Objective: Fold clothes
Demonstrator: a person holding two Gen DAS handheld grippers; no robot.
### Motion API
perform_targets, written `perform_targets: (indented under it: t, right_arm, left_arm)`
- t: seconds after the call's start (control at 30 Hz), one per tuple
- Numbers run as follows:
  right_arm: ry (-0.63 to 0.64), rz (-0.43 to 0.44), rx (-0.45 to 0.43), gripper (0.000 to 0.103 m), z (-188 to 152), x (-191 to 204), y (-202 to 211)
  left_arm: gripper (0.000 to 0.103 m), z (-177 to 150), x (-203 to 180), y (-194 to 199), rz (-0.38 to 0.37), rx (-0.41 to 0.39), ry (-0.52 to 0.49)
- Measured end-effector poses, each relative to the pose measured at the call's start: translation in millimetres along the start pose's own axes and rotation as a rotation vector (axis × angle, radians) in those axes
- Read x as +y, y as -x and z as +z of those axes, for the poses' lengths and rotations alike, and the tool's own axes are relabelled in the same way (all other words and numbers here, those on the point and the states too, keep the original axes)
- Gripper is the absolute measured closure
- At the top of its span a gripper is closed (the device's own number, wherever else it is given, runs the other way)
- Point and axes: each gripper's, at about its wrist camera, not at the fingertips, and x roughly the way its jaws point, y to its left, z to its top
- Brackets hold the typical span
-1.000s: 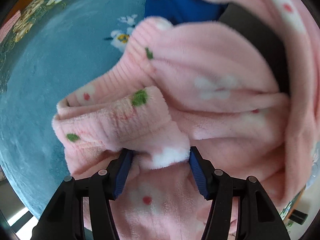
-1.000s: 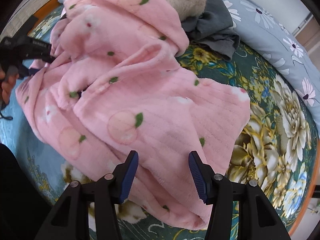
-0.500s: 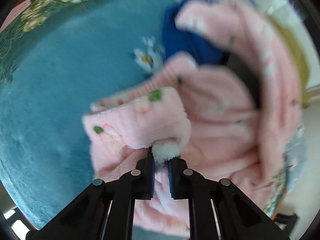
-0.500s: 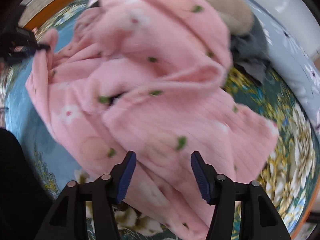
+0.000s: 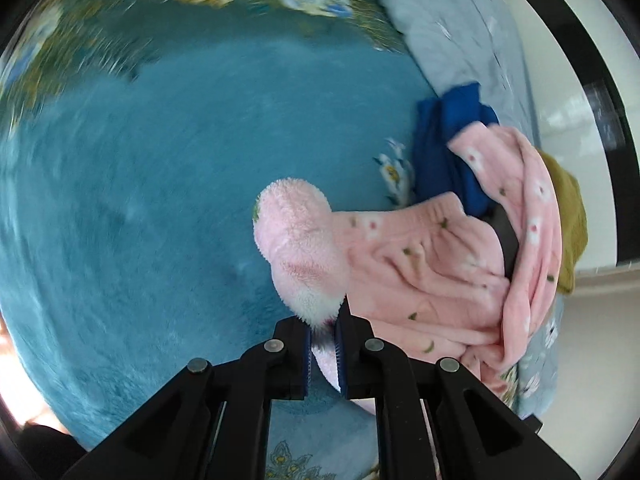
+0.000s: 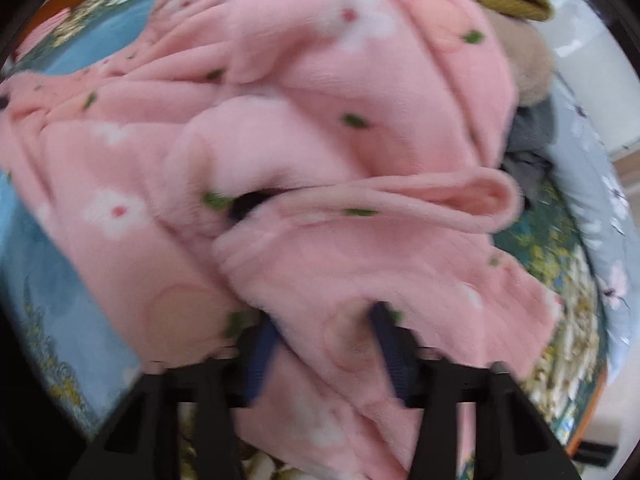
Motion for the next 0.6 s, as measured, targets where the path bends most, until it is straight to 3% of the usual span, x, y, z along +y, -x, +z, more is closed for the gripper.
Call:
perform_targets:
  t: [0.03, 0.17, 0.3, 0.47, 0.6]
  right_arm:
    - [-0.032, -0.006, -0.005, 0.094, 0, -7, 5]
    - [-0.231, -0.010, -0.085, 0.095, -8, -65, 49]
    - [-0.469, -0.082, -0.174, 0.095, -24, -153, 93]
    - [-0.799, -0.188, -0.219, 0.096, -86, -264, 124]
    - [-0.997, -0.238, -0.180, 0.096, -156, -312, 126]
  left_arm:
    - [0.093, -3, 5, 0, -0.009, -0.010, 0.013]
    - [0.093, -5, 6, 0, -0.011, -0.036, 0.008]
    - [0.093, -3, 6, -4, -0.016, -0.053, 0.024]
    - [0.093, -3, 12, 7, -0.019, -0.095, 0.043]
    - [0.094, -3, 23, 17, -0.030, -0.138, 0.094]
